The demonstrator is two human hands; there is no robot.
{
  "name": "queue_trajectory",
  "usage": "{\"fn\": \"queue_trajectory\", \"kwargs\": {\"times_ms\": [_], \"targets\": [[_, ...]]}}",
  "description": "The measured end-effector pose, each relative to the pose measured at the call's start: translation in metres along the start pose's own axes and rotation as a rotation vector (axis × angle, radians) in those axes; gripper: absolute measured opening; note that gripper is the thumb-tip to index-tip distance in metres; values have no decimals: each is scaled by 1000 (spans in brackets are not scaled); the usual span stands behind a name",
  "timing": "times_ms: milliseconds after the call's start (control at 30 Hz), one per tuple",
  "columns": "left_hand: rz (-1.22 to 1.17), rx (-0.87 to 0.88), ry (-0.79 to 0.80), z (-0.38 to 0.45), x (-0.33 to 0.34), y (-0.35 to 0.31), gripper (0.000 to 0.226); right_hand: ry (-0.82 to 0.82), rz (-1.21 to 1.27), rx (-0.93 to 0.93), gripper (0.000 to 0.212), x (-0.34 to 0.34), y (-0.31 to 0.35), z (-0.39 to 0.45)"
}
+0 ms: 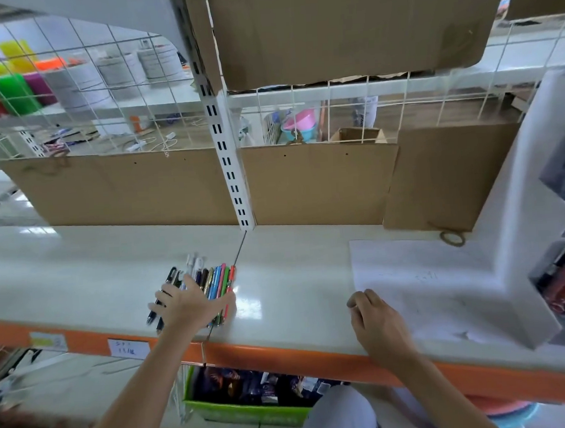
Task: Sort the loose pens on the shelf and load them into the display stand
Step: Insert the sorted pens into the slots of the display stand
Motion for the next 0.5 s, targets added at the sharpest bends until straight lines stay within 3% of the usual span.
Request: {"fn": "queue_trajectory", "kwargs": {"times_ms": [267,433,500], "targets": [[-40,-13,11,11,-2,-1,115,-15,19,20,23,0,0,1],[-96,-21,34,18,-7,3,105,-23,22,26,21,1,-3,0],[-128,-60,-26,18,-7,4,96,-48,51,33,18,2,-3,0]]}}
Point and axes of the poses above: each hand's wrist, its own z-axis towards the middle knuckle, its own x-axis out of the palm, y = z × x, the point moved 1 cm from there along z, towards the middle knuckle, and after that the axes turned 8 degrees about -y, right-handed, at the moved point
